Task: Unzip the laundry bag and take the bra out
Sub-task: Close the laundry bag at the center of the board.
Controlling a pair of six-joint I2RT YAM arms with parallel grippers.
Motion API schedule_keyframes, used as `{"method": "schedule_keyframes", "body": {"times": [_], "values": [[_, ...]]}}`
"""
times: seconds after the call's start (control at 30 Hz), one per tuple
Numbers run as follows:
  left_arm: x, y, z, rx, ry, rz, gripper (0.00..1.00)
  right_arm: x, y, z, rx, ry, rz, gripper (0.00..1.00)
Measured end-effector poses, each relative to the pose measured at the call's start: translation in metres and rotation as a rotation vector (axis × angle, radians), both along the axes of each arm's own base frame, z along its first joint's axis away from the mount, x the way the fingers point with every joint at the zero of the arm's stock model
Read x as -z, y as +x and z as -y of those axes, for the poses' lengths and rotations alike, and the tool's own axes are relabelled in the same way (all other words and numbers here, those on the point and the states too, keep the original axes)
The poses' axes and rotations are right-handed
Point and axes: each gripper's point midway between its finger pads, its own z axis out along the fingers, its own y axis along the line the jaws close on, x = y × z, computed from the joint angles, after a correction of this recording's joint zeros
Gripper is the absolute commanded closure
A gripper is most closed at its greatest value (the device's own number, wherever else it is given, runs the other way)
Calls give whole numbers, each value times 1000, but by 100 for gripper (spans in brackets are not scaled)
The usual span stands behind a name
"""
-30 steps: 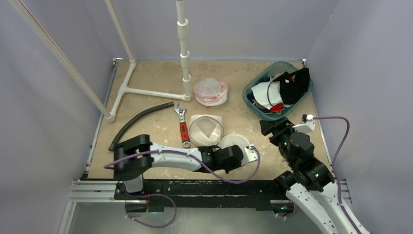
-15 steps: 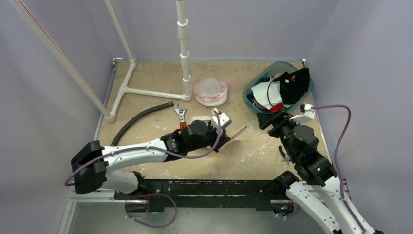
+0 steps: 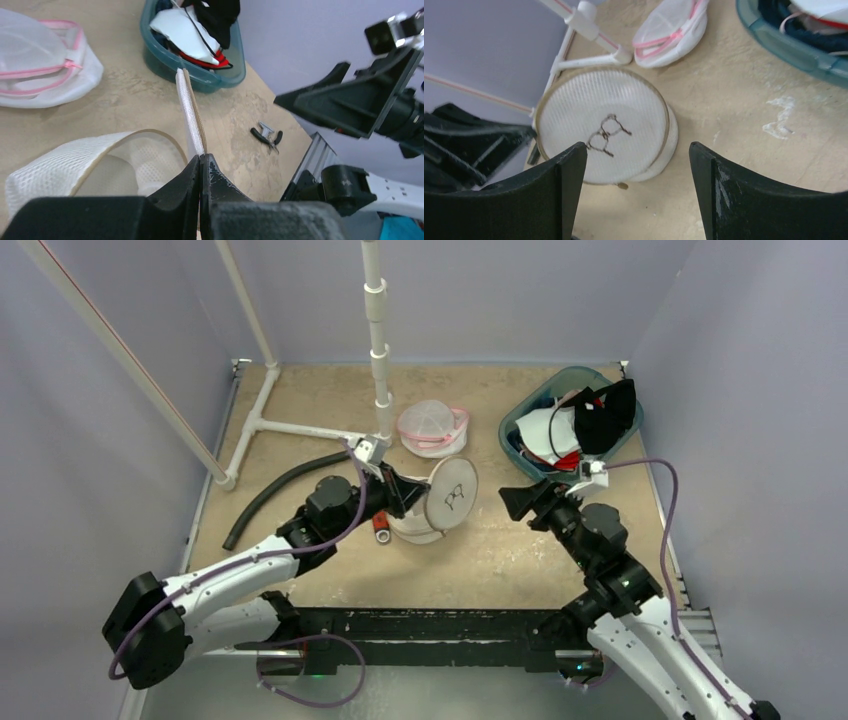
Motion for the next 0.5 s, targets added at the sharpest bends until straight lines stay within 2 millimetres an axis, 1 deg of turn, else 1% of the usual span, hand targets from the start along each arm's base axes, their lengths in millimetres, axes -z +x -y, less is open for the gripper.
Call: {"method": "schedule_keyframes", "body": {"times": [0.07, 0.17, 0.5], "values": [[0, 8, -13, -46, -46, -25, 100, 13, 0, -9, -40, 12, -16, 23], [6, 14, -30, -102, -106, -69, 100, 32, -1, -22, -94, 36, -41, 23], [46, 18, -86, -324, -301, -217, 100, 62, 7, -57, -214, 122, -94, 24]]}}
